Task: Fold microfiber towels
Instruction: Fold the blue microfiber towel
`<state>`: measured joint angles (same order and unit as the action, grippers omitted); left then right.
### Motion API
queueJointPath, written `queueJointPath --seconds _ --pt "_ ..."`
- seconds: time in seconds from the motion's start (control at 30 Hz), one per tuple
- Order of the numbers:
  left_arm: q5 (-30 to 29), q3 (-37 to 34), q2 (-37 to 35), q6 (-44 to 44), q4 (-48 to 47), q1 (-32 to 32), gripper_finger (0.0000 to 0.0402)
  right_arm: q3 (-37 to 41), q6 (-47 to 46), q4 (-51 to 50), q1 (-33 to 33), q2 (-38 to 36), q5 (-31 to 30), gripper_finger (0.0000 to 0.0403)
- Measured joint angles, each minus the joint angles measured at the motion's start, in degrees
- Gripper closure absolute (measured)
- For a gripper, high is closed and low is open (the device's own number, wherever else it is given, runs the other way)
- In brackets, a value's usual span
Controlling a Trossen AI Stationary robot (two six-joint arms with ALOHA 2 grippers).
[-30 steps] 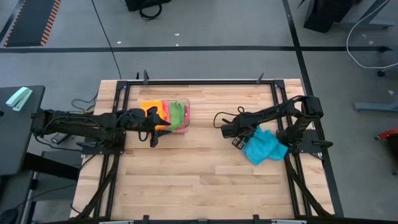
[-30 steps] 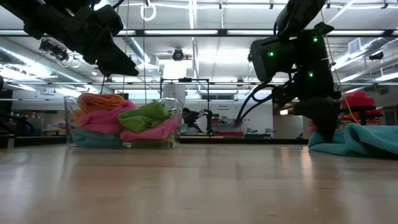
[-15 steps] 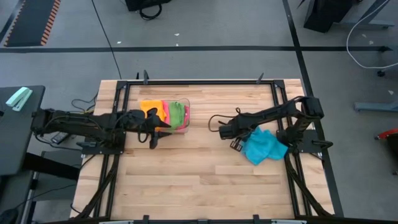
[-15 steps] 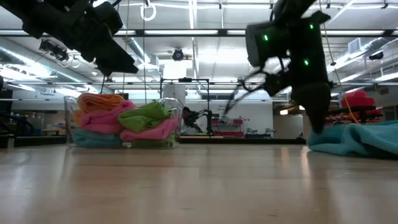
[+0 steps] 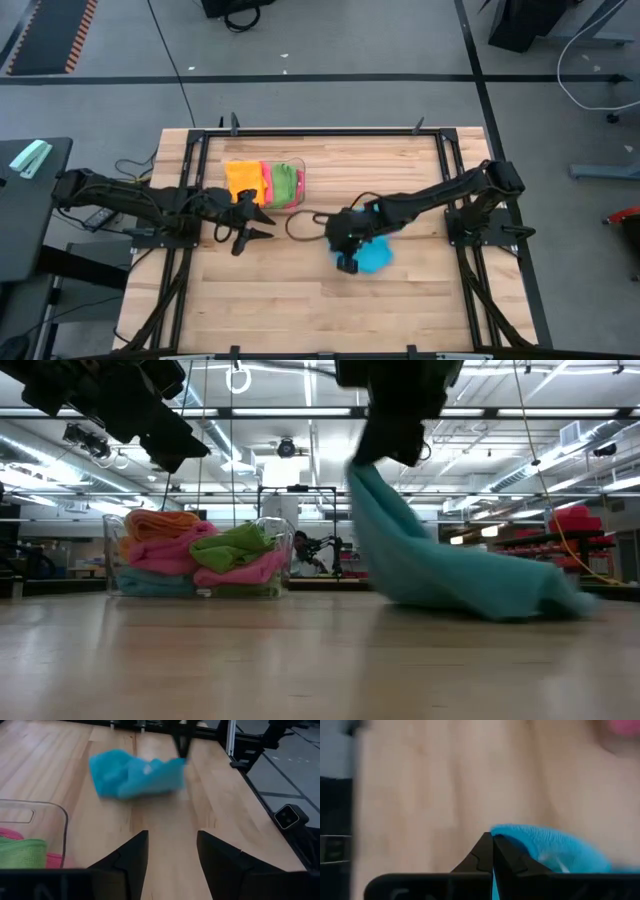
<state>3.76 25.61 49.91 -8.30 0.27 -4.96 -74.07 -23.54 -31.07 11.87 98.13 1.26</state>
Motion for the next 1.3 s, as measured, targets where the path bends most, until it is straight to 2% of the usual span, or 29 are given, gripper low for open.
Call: queueJointPath --seconds 0.17,0.3,0.53,0.77,0.97,1.23,1.3 --pt "0.0 0.0 0.0 -1.6 0.0 -1.1 0.0223 1.1 2.4 8.0 3.6 0.0 4.1 0.0397" --pt "0.0 0.0 0.0 -3.0 0.0 -2.4 0.0221 2.3 2.1 8.5 6.5 0.0 7.6 0.0397" --pt "0.0 0.0 0.0 -3.1 0.0 -4.7 0.0225 5.9 -8.7 7.1 13.2 0.0 15.3 0.0383" --pt "0.0 0.0 0.0 -3.1 0.0 -5.0 0.0221 7.5 -24.1 -7.8 19.0 0.0 14.9 0.0379" --pt "0.0 0.0 0.0 -3.1 0.0 -5.0 0.0224 7.5 -33.8 -18.5 20.1 0.0 14.1 0.0371" --pt "0.0 0.0 0.0 -3.1 0.0 -5.0 0.0224 7.5 -44.5 -38.6 20.4 0.0 20.3 0.0308" --pt "0.0 0.0 0.0 -3.1 0.0 -5.0 0.0226 7.5 -45.0 -40.7 20.5 0.1 21.0 0.0291"
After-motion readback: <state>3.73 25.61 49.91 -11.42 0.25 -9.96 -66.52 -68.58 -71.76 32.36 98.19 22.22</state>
